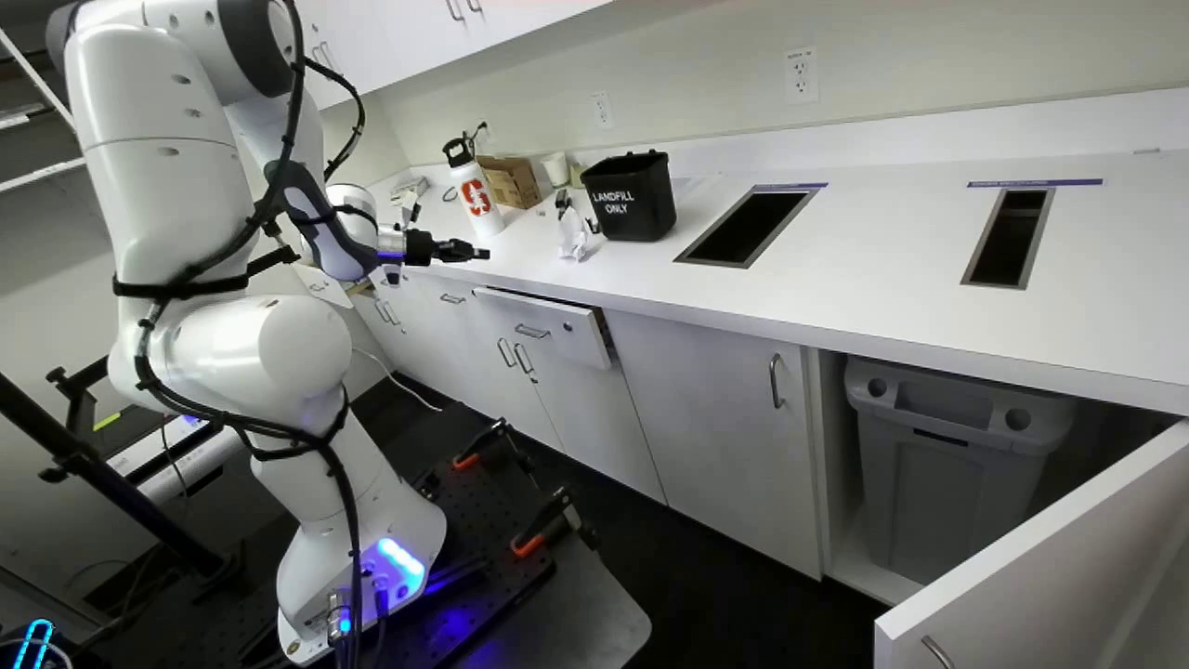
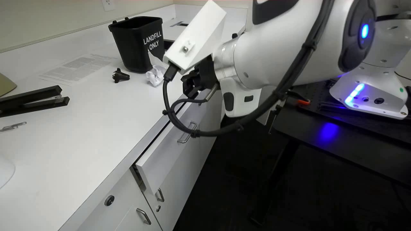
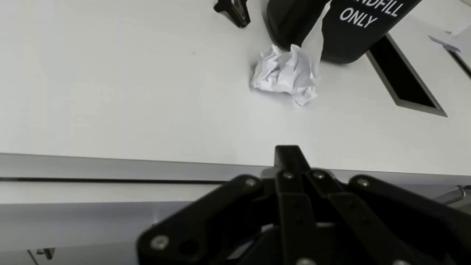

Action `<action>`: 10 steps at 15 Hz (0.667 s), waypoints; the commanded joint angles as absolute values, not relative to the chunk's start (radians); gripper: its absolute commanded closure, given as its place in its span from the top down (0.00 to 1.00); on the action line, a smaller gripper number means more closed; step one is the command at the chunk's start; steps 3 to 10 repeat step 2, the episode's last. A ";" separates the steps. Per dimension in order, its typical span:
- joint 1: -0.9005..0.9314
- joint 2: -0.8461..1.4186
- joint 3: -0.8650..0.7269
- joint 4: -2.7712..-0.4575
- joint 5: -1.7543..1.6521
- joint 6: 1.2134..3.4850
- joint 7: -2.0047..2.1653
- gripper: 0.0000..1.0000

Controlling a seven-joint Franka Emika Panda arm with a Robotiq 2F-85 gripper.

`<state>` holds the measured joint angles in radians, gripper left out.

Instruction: Close the drawer

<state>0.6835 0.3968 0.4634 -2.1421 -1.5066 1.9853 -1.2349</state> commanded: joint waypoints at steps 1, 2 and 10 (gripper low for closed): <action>0.655 0.326 0.474 -2.170 -1.451 2.003 -1.283 0.00; 0.651 0.321 0.473 -2.169 -1.444 2.008 -1.286 0.00; 0.651 0.321 0.473 -2.169 -1.444 2.008 -1.286 0.00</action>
